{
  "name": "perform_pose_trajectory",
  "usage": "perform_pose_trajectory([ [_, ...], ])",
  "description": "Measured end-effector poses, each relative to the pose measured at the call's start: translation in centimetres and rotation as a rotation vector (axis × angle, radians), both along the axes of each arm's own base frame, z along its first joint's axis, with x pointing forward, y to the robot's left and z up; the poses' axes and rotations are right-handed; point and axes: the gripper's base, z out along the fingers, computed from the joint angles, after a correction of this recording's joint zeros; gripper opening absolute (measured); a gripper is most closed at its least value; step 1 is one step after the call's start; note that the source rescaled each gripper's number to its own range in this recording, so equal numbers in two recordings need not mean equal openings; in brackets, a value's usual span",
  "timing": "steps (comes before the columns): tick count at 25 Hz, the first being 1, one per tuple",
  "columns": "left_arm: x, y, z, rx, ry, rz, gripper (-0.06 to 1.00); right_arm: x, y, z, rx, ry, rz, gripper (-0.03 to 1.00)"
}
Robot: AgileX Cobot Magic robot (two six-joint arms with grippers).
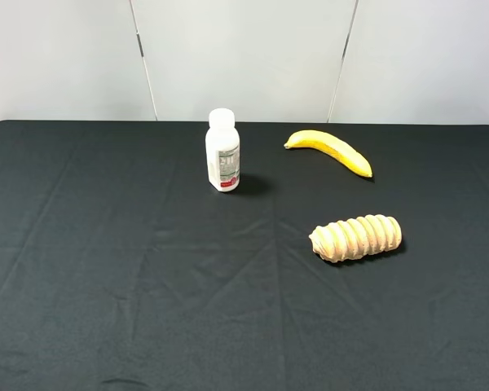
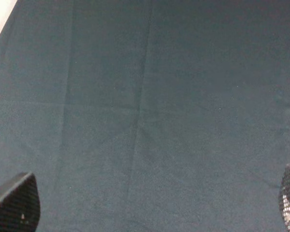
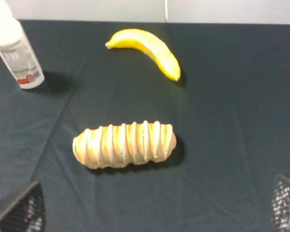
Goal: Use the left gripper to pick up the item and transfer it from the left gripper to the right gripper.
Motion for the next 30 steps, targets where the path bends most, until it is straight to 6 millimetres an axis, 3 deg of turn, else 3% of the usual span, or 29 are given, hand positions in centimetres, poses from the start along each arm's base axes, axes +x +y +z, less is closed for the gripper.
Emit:
perform_pose_trajectory([
  [5, 0.0, 0.0, 0.0, 0.0, 0.0, 0.001, 1.0, 0.4, 0.06, -0.93, 0.013, 0.032, -0.008, 1.0],
  [19, 0.0, 0.0, 0.0, 0.0, 0.0, 0.001, 1.0, 0.48, 0.06, -0.85, 0.014, 0.019, -0.018, 1.0],
  [26, 0.0, 0.0, 0.0, 0.0, 0.0, 0.001, 1.0, 0.6, 0.14, -0.84, 0.016, 0.016, -0.228, 1.0],
  [30, 0.0, 0.0, 0.0, 0.0, 0.0, 0.001, 1.0, 0.62, 0.15, -0.84, 0.016, 0.016, -0.263, 1.0],
])
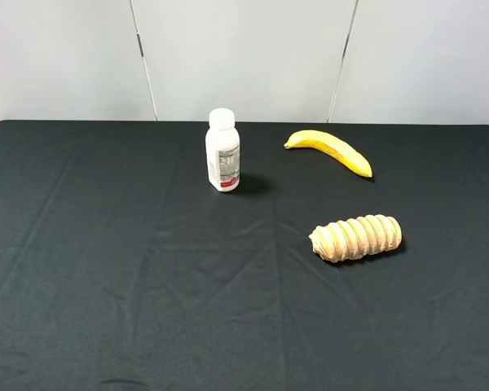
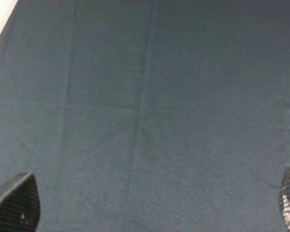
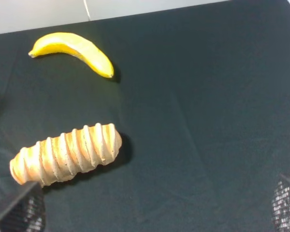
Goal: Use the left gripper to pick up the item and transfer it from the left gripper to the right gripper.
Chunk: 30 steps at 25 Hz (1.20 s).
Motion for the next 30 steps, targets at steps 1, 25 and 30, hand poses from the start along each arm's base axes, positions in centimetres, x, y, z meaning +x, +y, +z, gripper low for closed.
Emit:
perform_pose_trajectory([
  [1, 0.0, 0.0, 0.0, 0.0, 0.0, 0.0, 1.0, 0.0, 0.0, 0.0, 0.0, 0.0, 0.0, 1.0],
  [25, 0.0, 0.0, 0.0, 0.0, 0.0, 0.0, 1.0, 0.0, 0.02, 0.0, 0.002, 0.0, 0.001, 1.0],
  [30, 0.0, 0.0, 0.0, 0.0, 0.0, 0.0, 1.0, 0.0, 0.02, 0.0, 0.002, 0.0, 0.002, 1.0],
])
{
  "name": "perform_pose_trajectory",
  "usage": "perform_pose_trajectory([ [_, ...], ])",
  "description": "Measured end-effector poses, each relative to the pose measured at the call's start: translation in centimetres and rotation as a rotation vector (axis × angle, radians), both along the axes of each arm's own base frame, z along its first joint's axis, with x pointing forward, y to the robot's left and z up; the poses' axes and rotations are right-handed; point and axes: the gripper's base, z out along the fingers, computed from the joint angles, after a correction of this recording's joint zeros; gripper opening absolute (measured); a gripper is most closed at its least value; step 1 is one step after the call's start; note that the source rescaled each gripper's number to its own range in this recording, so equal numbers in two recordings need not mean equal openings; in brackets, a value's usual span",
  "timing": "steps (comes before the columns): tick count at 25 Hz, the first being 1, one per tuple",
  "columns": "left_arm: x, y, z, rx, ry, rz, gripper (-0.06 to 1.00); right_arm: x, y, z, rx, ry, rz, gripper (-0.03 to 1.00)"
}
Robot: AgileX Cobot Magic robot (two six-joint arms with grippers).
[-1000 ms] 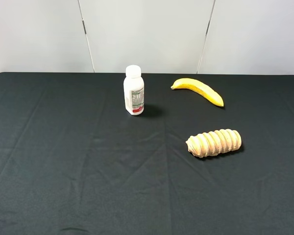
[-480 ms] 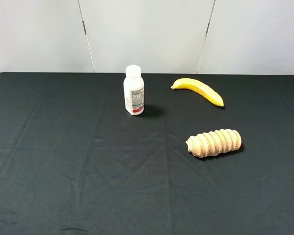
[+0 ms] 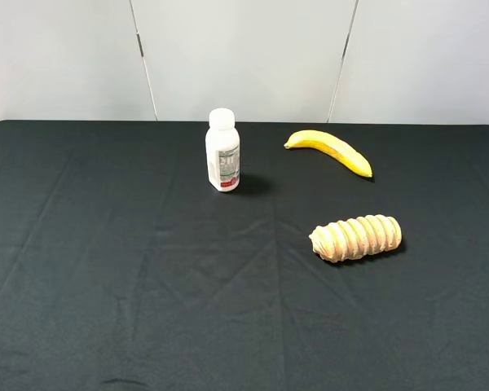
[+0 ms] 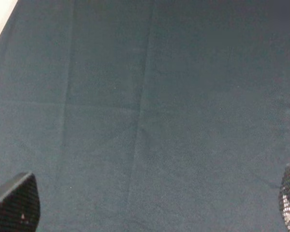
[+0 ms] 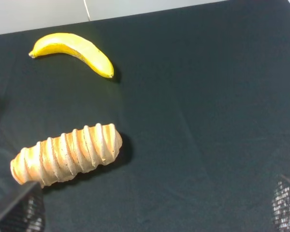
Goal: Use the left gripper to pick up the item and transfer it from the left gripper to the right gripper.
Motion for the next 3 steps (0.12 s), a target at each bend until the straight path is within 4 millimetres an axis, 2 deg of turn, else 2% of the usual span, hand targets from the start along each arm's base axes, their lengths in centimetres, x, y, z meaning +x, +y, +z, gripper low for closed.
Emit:
perform_pose_trajectory([
  [3, 0.0, 0.0, 0.0, 0.0, 0.0, 0.0, 1.0, 0.0, 0.0, 0.0, 0.0, 0.0, 0.0, 1.0],
])
